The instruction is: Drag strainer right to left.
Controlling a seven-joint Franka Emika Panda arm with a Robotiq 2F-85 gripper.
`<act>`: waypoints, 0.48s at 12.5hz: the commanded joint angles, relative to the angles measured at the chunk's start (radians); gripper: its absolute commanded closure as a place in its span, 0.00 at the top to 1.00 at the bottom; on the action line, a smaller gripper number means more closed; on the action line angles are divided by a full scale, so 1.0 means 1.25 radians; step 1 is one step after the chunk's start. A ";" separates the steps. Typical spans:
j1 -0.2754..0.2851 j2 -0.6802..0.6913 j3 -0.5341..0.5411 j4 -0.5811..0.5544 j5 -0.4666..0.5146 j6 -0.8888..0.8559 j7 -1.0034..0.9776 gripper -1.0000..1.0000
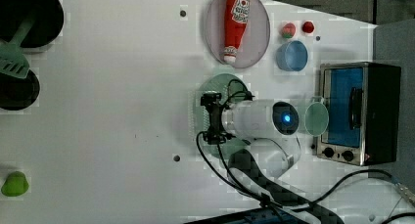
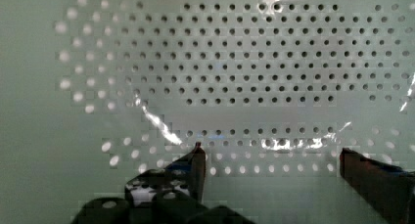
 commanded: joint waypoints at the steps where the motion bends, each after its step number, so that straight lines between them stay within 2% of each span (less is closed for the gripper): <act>1: 0.039 0.014 -0.007 0.069 0.019 -0.074 0.031 1.00; 6: 0.100 0.068 -0.006 0.161 0.054 -0.090 0.071 1.00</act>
